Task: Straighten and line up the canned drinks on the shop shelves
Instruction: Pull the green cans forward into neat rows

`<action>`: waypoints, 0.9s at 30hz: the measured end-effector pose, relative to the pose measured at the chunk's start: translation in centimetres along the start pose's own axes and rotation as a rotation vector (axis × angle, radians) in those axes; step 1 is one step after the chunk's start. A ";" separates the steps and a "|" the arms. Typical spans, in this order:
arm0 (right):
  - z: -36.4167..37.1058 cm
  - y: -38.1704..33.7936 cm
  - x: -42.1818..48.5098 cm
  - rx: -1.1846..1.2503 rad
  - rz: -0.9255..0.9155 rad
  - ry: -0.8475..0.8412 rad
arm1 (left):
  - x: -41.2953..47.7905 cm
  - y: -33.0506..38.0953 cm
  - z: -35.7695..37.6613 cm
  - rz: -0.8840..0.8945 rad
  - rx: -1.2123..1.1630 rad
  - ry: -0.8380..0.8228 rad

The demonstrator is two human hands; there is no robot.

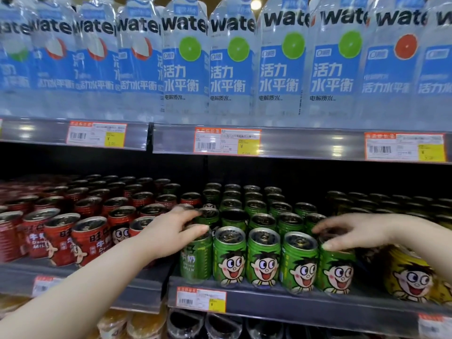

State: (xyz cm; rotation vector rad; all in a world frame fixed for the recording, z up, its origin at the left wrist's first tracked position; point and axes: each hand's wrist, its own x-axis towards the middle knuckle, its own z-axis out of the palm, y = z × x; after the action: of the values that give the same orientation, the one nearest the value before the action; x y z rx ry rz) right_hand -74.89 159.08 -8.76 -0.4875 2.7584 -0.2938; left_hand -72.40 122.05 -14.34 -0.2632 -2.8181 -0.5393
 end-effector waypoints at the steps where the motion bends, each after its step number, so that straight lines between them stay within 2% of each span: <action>1: -0.4 0.1 0.3 0.019 -0.004 0.065 | 0.4 -0.2 -0.1 -0.011 0.049 0.072; 4: -1.5 1.8 2.4 -0.003 -0.015 0.357 | 2.0 -0.3 -0.4 -0.024 0.151 0.164; 6: -1.8 2.7 3.8 -0.015 0.044 0.407 | 3.2 0.0 -0.4 -0.077 0.154 0.107; 9: -1.7 3.9 5.4 -0.026 0.109 0.291 | 5.1 1.1 0.1 -0.128 0.104 -0.009; 13: -2.0 4.2 6.5 0.029 0.028 0.162 | 7.5 2.7 0.5 -0.158 0.146 -0.144; 18: -2.0 4.5 7.9 -0.126 -0.053 0.188 | 8.7 3.1 0.6 -0.179 0.319 -0.229; 27: -2.8 5.4 9.4 -0.152 -0.141 0.077 | 8.6 3.3 0.7 -0.201 0.286 -0.224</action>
State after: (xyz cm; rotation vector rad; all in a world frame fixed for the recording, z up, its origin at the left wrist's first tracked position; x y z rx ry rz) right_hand -85.80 161.05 -10.14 -0.7265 2.8397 -0.1389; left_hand -80.01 126.40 -11.39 0.0176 -3.1114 -0.1458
